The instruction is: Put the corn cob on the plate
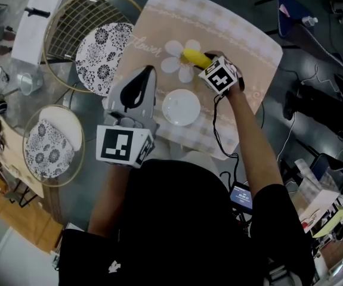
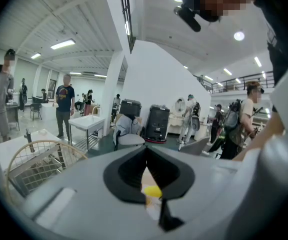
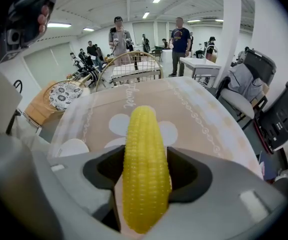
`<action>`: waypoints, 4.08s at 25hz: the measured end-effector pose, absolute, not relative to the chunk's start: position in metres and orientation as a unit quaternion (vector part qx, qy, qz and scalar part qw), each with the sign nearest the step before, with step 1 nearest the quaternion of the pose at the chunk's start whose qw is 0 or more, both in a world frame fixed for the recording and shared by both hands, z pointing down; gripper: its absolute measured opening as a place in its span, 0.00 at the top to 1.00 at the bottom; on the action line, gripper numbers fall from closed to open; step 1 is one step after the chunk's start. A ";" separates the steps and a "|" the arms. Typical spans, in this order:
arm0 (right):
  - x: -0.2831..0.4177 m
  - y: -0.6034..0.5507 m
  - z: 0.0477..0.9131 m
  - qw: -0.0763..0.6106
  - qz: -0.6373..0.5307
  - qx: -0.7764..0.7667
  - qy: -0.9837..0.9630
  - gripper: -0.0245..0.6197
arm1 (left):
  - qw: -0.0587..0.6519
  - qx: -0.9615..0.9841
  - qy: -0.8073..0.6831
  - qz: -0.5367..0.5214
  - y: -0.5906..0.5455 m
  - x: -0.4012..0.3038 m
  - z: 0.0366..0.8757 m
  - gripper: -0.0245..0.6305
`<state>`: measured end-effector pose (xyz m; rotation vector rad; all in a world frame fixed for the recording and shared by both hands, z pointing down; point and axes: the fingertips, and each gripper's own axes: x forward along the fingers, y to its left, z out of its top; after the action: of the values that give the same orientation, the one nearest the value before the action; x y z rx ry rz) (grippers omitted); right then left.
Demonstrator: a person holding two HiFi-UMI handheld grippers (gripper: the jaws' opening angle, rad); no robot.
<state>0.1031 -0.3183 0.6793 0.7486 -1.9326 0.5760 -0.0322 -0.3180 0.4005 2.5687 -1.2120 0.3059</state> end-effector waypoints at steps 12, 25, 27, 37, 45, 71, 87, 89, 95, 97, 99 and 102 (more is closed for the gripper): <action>0.041 -0.236 0.672 0.471 0.231 0.243 -0.816 0.56 | 0.136 0.889 -0.428 0.091 -0.290 -0.037 0.389 0.95; 0.011 -0.176 0.682 0.483 0.216 0.205 -0.823 0.56 | 0.136 0.880 -0.447 0.089 -0.254 -0.047 0.390 0.95; 0.008 -0.171 0.686 0.487 0.213 0.202 -0.823 0.56 | 0.137 0.878 -0.451 0.089 -0.251 -0.051 0.391 0.95; -0.005 -0.158 0.700 0.503 0.203 0.195 -0.817 0.56 | 0.137 0.869 -0.466 0.090 -0.239 -0.069 0.391 0.95; -0.005 -0.149 0.710 0.515 0.197 0.188 -0.813 0.56 | 0.140 0.863 -0.477 0.088 -0.230 -0.079 0.393 0.95; -0.005 -0.148 0.706 0.501 0.196 0.204 -0.818 0.48 | 0.142 0.859 -0.485 0.085 -0.223 -0.083 0.390 0.95; 0.028 -0.182 0.561 0.352 0.130 0.306 -0.875 0.81 | 0.132 0.855 -0.497 0.073 -0.210 -0.067 0.373 0.95; 0.033 -0.184 0.545 0.328 0.130 0.321 -0.879 0.86 | 0.130 0.852 -0.501 0.072 -0.208 -0.065 0.370 0.95; 0.050 -0.184 0.508 0.277 0.116 0.343 -0.890 0.95 | 0.124 0.841 -0.522 0.068 -0.194 -0.060 0.366 0.95; 0.053 -0.181 0.496 0.262 0.108 0.347 -0.894 0.95 | 0.121 0.837 -0.530 0.065 -0.187 -0.059 0.364 0.95; 0.053 -0.177 0.486 0.253 0.096 0.349 -0.897 0.96 | 0.121 0.831 -0.540 0.060 -0.178 -0.060 0.363 0.95; 0.051 -0.172 0.473 0.239 0.082 0.348 -0.903 0.96 | 0.119 0.825 -0.551 0.049 -0.167 -0.059 0.358 0.95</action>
<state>0.0505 -0.1724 0.4729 0.9528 -2.4714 0.2240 -0.0587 -0.1671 0.3579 2.4108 -1.6093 0.1428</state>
